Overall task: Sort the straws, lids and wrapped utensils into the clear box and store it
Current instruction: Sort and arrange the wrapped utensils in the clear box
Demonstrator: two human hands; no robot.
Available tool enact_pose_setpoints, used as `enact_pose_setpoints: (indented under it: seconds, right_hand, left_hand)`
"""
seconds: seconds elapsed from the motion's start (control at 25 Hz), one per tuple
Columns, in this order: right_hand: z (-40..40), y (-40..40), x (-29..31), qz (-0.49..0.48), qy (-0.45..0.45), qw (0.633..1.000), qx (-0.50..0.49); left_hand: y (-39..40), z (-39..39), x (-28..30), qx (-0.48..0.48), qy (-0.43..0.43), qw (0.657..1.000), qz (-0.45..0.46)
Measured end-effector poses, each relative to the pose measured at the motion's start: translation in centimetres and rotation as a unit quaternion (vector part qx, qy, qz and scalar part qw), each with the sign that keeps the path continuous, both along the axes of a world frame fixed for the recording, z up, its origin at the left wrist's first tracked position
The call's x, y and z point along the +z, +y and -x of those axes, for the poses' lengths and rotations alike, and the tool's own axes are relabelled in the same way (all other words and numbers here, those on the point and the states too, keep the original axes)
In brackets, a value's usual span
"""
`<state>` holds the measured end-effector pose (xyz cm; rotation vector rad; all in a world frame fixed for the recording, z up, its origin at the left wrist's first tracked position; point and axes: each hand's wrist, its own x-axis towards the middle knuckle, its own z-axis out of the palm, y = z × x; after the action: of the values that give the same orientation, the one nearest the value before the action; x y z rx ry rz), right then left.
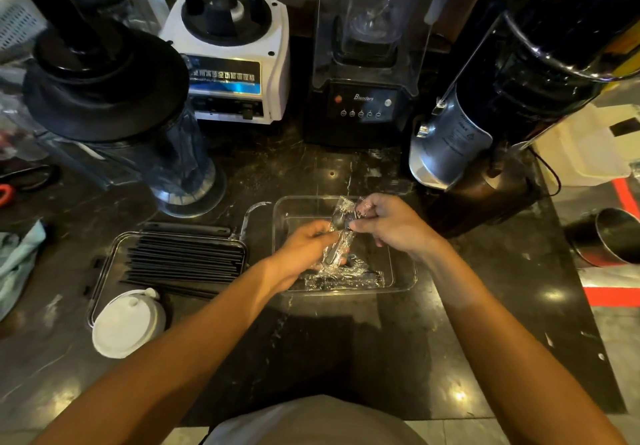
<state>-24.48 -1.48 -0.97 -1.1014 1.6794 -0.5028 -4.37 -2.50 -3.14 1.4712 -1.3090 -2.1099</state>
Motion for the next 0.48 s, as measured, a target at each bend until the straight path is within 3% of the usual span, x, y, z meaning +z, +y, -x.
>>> enact_pose_setpoints:
  seconds: [0.2,0.28,0.32,0.4,0.48]
  right_hand:
    - [-0.9,0.6,-1.0,0.007,-0.092,0.990,-0.107]
    - [-0.9,1.0,-1.8,-0.004,-0.002,0.996,-0.088]
    - [-1.1,1.3,-2.4,-0.023,0.081,0.996,-0.018]
    - [-2.1,2.3,-3.6,-0.072,0.228,0.960,0.147]
    - [-3.0,3.1,-4.3,-0.085,0.299,0.929,0.199]
  left_hand:
    - [0.4,0.0,0.0,0.044,0.039,0.998,-0.035]
    - [0.3,-0.2,-0.4,0.081,0.038,0.995,-0.031]
    - [0.2,-0.2,-0.6,0.101,0.026,0.994,-0.020]
    - [-0.1,0.0,-1.1,0.132,0.007,0.991,0.002]
    - [-0.4,0.1,-1.1,0.155,0.007,0.988,0.008]
